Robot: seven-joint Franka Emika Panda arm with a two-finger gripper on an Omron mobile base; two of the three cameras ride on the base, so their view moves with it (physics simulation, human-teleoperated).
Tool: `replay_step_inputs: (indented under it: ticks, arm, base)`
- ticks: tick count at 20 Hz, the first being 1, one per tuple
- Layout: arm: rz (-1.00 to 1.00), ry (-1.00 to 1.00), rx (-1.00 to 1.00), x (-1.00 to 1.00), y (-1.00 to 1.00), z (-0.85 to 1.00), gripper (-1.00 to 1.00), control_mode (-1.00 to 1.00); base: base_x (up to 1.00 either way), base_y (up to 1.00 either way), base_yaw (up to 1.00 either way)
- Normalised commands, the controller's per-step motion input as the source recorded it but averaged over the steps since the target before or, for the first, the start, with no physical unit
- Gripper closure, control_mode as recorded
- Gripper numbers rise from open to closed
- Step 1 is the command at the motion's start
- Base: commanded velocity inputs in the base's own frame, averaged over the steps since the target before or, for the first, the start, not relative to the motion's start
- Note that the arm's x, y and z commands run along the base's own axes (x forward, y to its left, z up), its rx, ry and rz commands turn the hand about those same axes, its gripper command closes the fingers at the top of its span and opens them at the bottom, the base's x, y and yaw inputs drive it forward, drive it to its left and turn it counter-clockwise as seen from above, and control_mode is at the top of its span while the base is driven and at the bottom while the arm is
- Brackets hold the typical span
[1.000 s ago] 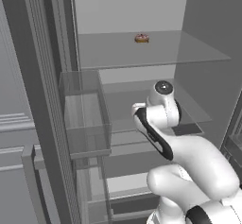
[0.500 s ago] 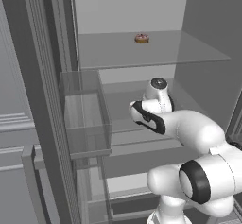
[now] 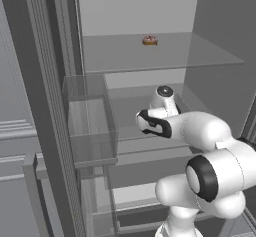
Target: Take the strawberry from the fridge and place it on top of the pancake, located on the dining counter.
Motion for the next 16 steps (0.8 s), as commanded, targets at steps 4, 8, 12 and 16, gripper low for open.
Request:
replay_step_inputs:
  ticks: [4, 8, 12, 16]
  arm:
    - [0.0, 0.07, 0.0, 0.0, 0.0, -0.19, -1.0, -1.0]
    - [0.0, 0.05, 0.0, 0.1, 0.0, -0.12, -1.0, -1.0]
    - [0.0, 0.03, 0.0, 0.0, 0.0, -0.24, -1.0, -1.0]
    - [0.0, 0.09, 0.0, 0.0, 0.0, -0.19, -1.0, -1.0]
  base:
    - [0.0, 0.0, 0.0]
    - [0.0, 0.0, 0.0]
    - [0.0, 0.0, 0.0]
    - [0.0, 0.0, 0.0]
